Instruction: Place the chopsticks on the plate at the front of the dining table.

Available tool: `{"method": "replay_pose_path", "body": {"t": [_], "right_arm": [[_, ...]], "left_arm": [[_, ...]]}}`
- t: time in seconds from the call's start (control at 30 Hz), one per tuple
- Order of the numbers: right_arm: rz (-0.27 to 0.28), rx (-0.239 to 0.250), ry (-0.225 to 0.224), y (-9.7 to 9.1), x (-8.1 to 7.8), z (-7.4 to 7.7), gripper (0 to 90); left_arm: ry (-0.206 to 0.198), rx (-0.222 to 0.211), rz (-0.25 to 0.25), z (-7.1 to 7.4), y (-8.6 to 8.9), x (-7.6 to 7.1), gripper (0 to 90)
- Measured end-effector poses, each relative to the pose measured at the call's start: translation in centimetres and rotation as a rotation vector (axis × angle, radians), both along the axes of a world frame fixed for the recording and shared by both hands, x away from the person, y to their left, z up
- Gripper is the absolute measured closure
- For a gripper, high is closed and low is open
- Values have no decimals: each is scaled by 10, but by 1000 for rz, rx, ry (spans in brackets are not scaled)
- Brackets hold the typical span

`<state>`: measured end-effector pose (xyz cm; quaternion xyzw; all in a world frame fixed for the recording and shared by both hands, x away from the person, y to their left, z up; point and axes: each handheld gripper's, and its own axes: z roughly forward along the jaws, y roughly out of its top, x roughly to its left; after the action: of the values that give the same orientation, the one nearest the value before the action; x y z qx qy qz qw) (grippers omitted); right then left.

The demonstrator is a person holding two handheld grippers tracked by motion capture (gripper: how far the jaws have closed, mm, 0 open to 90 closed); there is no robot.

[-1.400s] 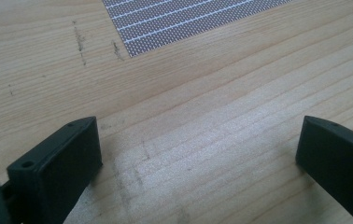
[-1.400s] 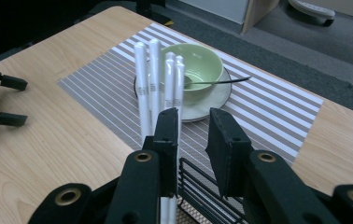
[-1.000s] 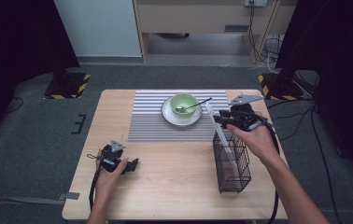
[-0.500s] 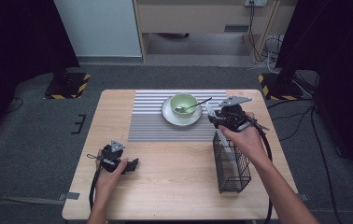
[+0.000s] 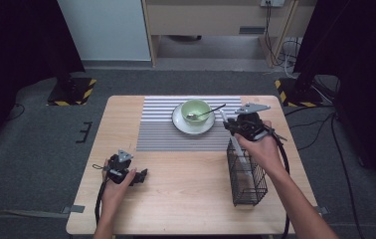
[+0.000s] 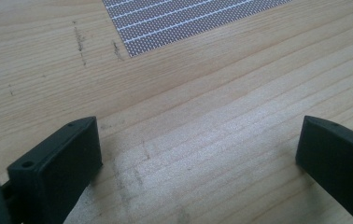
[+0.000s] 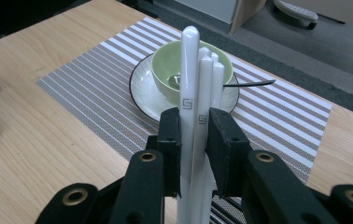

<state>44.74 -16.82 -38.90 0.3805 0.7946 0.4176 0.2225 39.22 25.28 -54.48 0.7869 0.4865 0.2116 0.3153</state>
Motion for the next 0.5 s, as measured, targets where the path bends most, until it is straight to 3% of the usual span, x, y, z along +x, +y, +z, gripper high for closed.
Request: {"method": "replay_pose_path", "body": {"t": [0.13,0.5], "right_arm": [[16,20,6,-2,-1,2,824],[42,65,21,-6,3,3,838]], "left_arm": [[0,0,0,0,0,0,0],[0,0,0,0,0,0,0]]}}
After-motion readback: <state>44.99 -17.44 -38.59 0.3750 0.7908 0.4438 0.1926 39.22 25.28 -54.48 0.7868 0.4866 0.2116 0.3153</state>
